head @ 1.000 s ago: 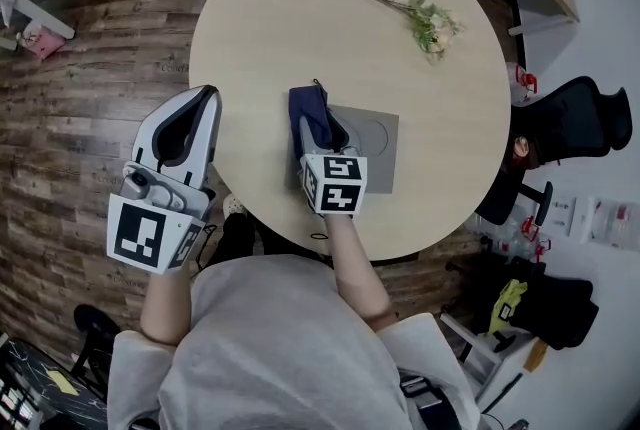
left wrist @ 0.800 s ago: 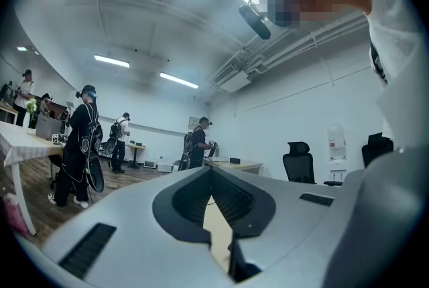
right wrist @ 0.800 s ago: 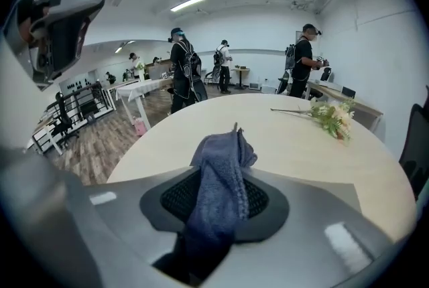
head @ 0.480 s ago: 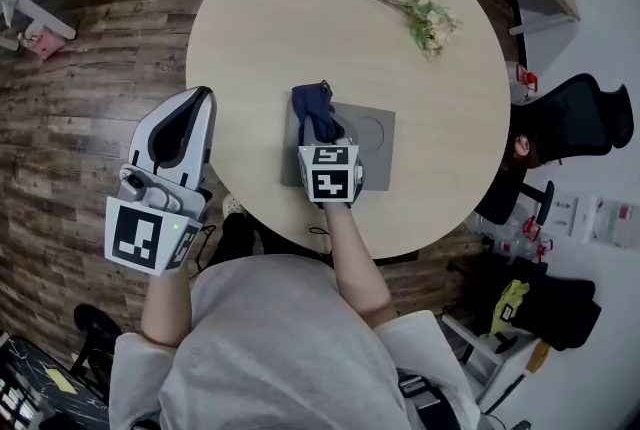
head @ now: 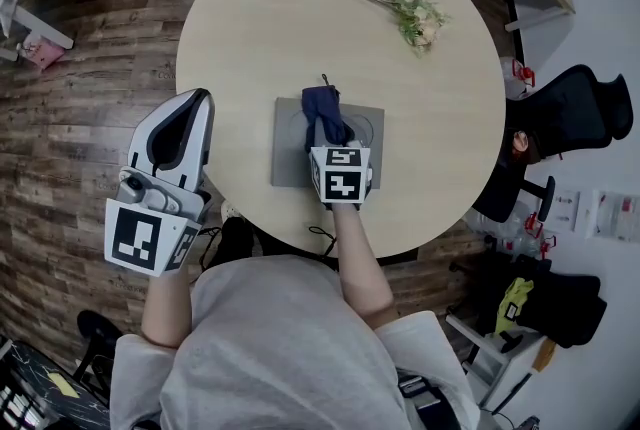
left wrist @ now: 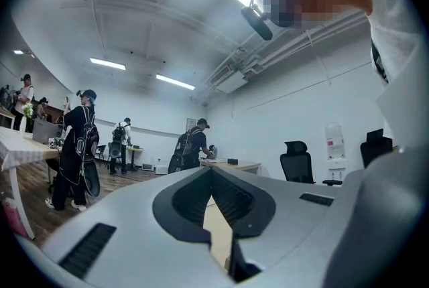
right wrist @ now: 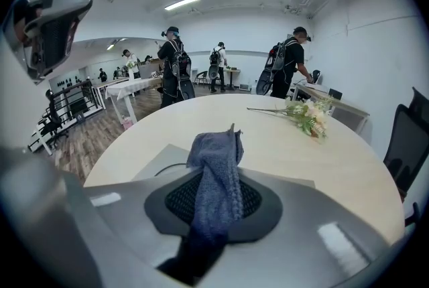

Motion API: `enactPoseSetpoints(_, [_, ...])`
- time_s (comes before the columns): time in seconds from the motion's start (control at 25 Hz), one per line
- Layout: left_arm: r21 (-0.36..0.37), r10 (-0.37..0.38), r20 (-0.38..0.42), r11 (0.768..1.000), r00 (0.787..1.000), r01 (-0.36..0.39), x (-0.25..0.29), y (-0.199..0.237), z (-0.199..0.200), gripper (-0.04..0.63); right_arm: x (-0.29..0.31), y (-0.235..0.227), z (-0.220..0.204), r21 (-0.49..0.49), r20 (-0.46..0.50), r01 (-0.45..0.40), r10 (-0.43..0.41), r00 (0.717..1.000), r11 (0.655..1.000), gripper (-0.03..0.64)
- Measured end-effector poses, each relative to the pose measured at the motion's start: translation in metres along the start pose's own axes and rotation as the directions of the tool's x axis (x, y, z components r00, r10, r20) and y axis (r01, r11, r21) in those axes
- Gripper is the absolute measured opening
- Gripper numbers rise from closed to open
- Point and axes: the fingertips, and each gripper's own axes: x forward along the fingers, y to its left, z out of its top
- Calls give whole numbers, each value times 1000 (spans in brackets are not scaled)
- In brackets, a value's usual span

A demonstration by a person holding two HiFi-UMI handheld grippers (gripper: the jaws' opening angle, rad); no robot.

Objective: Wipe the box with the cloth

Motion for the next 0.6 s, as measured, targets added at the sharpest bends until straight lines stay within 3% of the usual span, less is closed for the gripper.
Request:
enactPoseSetpoints(0.44, [3, -21, 2, 1000, 1000, 21, 9, -22, 0, 8, -21, -81, -28, -11, -38, 165, -165, 986, 986, 80])
enactPoseSetpoints(0.6, [8, -33, 5, 999, 999, 33, 11, -29, 1, 8, -31, -96, -34, 35, -37, 164, -163, 986, 986, 80])
